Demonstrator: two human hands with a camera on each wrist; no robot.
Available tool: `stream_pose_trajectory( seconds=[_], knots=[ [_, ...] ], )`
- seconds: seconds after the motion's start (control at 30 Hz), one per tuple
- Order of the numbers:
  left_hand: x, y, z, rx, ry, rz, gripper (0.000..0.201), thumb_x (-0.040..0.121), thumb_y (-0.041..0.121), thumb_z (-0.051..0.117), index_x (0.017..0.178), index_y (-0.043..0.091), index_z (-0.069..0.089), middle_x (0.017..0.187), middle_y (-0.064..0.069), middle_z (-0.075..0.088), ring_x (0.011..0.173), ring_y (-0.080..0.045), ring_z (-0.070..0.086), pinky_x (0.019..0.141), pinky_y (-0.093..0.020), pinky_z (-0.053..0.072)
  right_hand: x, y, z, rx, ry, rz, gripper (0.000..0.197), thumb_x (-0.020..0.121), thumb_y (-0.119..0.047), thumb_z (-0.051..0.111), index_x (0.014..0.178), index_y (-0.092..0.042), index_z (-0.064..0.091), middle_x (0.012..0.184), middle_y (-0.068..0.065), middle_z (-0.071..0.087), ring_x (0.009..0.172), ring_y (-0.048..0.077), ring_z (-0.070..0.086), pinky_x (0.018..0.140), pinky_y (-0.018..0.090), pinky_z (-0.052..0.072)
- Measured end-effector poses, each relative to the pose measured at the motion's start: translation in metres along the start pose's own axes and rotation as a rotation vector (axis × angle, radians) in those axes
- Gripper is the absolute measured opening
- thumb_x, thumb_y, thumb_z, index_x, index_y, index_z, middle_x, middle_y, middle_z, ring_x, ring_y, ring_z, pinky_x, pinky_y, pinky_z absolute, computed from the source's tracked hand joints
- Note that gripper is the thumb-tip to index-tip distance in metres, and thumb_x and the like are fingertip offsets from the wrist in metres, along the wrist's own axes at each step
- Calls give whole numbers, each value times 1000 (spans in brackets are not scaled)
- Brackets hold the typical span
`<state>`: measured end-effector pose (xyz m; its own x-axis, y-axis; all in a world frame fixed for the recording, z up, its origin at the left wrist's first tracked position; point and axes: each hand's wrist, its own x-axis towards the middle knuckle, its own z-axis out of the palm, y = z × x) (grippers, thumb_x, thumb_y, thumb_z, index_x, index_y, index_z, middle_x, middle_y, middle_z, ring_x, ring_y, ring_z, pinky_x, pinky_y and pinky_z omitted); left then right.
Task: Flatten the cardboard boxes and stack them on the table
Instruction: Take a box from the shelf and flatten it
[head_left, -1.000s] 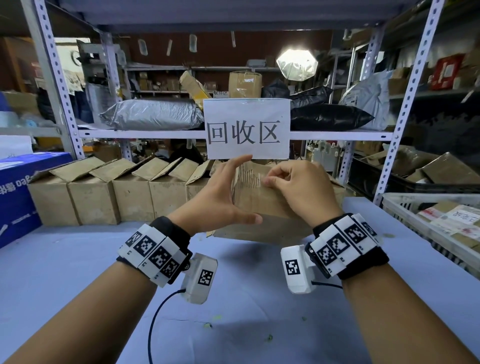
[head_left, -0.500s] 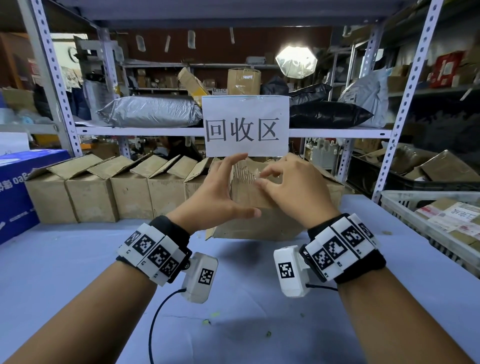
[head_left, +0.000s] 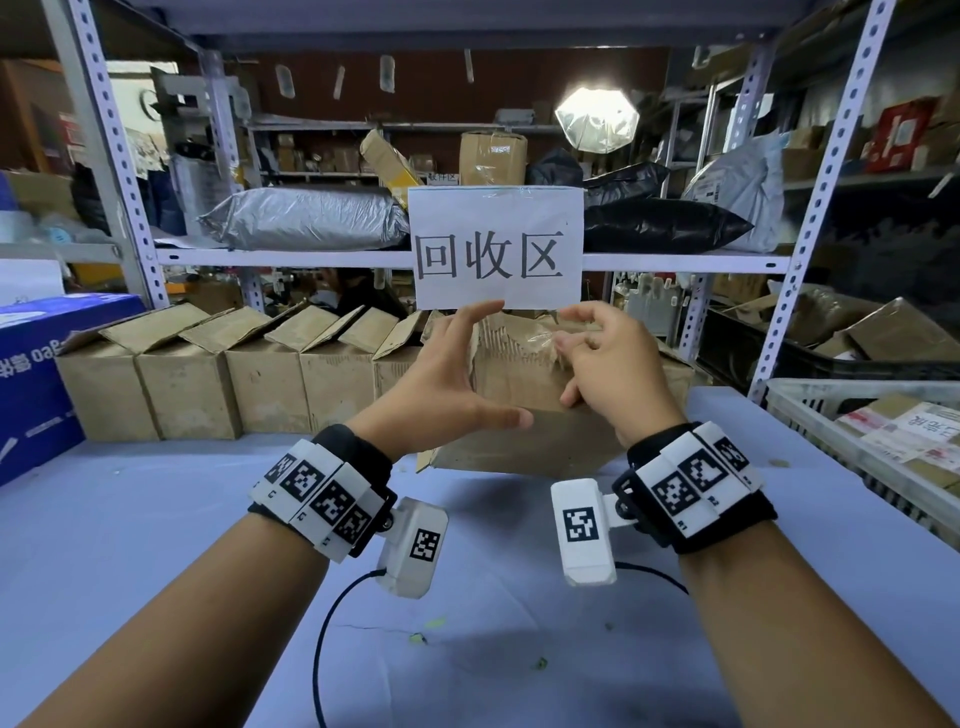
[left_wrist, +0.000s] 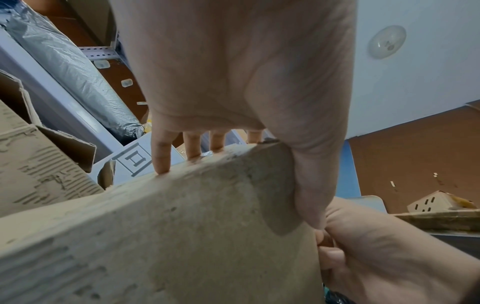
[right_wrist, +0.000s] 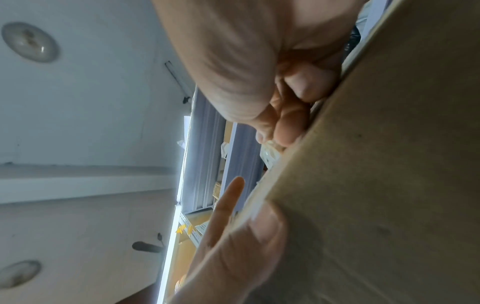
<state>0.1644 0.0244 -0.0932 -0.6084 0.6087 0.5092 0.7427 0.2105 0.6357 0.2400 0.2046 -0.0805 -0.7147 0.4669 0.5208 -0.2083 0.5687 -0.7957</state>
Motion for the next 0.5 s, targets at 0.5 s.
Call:
stream_pose_trajectory(
  seconds=[0.5],
  knots=[
    [2, 4, 4, 24, -10, -11, 118, 49, 58, 83, 152, 39, 27, 150, 5, 33, 144, -10, 30, 122, -37, 28, 0, -10, -4, -522, 19, -162, 28, 84, -62, 65, 83, -34, 64, 96, -7, 53, 84, 15, 54, 72, 31, 42]
  ],
)
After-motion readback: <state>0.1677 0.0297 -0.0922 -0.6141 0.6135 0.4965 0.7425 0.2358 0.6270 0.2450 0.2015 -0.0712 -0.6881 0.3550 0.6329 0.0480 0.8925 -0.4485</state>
